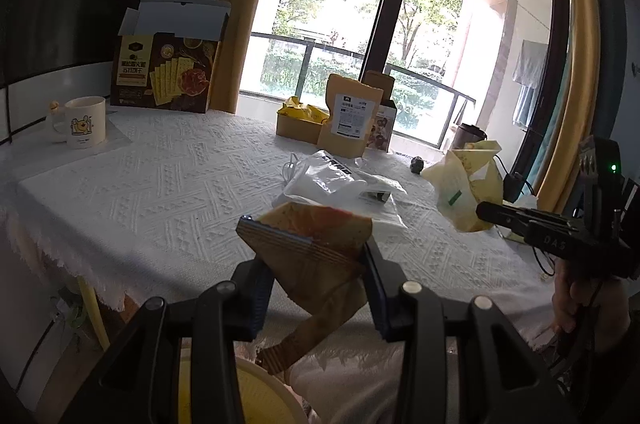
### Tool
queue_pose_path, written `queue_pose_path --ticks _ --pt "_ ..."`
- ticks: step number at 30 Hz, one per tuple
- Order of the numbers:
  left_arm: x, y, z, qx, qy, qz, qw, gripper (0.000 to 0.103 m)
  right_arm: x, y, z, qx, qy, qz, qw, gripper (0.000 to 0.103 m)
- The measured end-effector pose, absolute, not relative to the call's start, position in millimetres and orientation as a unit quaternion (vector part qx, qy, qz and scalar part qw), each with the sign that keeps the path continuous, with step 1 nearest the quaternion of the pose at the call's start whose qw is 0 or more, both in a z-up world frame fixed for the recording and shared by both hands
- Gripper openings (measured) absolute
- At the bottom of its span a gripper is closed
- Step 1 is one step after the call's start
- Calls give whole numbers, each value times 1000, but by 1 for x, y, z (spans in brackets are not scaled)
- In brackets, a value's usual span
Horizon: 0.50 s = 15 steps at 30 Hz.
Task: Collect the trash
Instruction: 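Lift both held items and carry them toward the yellow bucket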
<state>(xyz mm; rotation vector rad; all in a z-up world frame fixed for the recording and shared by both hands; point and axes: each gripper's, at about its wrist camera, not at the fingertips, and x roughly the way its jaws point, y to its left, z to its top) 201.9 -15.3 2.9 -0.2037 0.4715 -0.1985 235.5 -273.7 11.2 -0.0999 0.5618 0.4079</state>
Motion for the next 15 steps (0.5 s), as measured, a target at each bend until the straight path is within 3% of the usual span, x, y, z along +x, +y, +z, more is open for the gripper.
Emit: queue_pose_path --ticks 15 --pt "152 0 -1 -87 240 -93 962 41 167 -246 15 -55 266 231 934 8"
